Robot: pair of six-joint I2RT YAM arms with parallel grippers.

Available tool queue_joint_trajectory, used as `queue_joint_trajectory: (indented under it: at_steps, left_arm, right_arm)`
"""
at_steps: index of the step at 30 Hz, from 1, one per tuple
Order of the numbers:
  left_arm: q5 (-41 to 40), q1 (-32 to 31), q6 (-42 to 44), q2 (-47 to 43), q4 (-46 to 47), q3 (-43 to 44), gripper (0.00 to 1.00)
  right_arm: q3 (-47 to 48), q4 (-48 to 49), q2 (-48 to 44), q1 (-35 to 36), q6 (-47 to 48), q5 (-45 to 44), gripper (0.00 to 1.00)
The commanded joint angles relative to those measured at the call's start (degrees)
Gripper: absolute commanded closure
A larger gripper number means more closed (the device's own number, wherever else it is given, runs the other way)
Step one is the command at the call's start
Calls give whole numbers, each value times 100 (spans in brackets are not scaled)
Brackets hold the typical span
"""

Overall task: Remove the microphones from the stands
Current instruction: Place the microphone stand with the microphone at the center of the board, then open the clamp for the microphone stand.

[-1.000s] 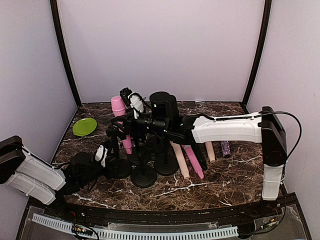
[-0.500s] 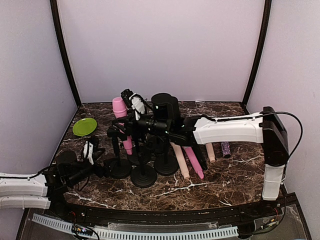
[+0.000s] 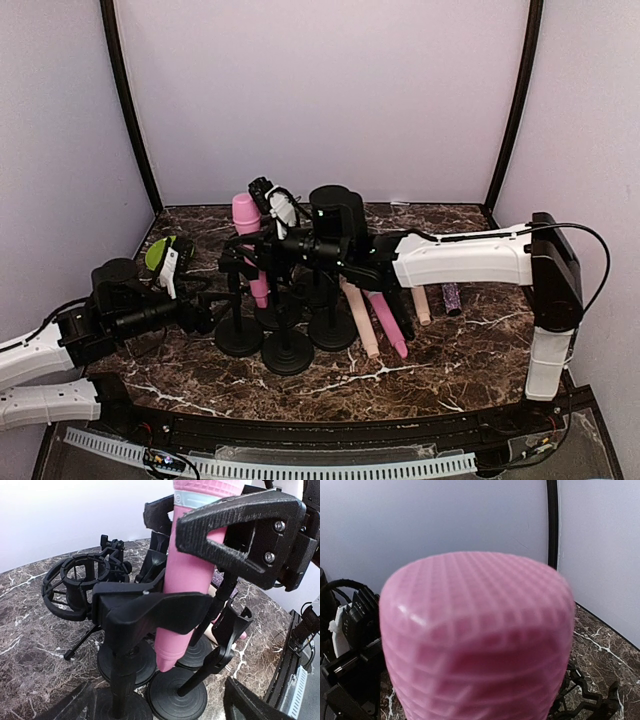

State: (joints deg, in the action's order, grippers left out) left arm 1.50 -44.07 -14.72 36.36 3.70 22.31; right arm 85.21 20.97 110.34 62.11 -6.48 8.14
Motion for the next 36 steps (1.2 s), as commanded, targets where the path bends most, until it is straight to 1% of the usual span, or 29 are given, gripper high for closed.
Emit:
queue_joint_trajectory:
  at_steps: [1, 5, 10, 11, 12, 13, 14, 15, 16, 17, 18, 20, 22, 24, 27, 28, 33, 36]
  left_arm:
    - [402, 67, -79, 279, -1087, 780, 9]
    - [598, 247, 160, 327, -1473, 1189, 9]
    - [1495, 771, 570, 473, -2017, 1693, 9]
    - [1604, 912, 776, 546, -2121, 1779, 8]
    - [1869, 999, 904, 587, -2348, 1971, 8]
    - [2011, 1224, 1146, 672, -2585, 2068, 8]
    - [2370, 1344, 1260, 720, -2678, 2223, 8]
    - [2587, 1622, 1511, 799, -2822, 2282, 8]
    - [3132, 1758, 1641, 836, -2862, 2354, 8]
    - [3385, 1941, 1787, 901, -2843, 2378, 8]
    - [3709, 1988, 1810, 922, -2789, 2384, 8]
    - [3971, 2049, 1867, 990, -2602, 2372, 8]
    - [3929, 2085, 1931, 1040, -2431, 2300, 9]
    - [4063, 2121, 2004, 1077, -2193, 2162, 8]
    - [4640, 2131, 2161, 1246, -2002, 2034, 8]
    - [4675, 2135, 2212, 1327, -2026, 2038, 8]
    - [4024, 2136, 2360, 1411, -1925, 1963, 8]
    - [3824, 2131, 2352, 1367, -1744, 1905, 8]
  right_arm:
    - [-103, 79, -215, -84, -32, 1, 90]
    - [-149, 157, -215, -119, -108, 77, 90]
    - [-144, 142, -225, -150, -113, 241, 90]
    - [-149, 142, -242, -159, -109, 316, 90]
    - [-153, 140, -267, -168, -108, 395, 90]
    - [-154, 135, -280, -176, -103, 496, 90]
    - [-149, 115, -292, -187, -95, 608, 90]
    - [-122, 84, -298, -203, -79, 772, 89]
    - [-82, 20, -295, -214, -46, 882, 89]
    - [-30, -53, -283, -228, -9, 1011, 89]
    - [29, -144, -282, -237, 29, 1117, 89]
    - [102, -257, -293, -252, 86, 1322, 89]
    - [133, -309, -307, -275, 96, 1523, 89]
    - [152, -338, -311, -311, 68, 1743, 89]
    - [175, -353, -272, -377, -27, 2123, 89]
    - [165, -328, -272, -397, -59, 2211, 89]
    - [127, -228, -229, -419, -132, 2428, 89]
    - [156, -199, -187, -419, -177, 2582, 89]
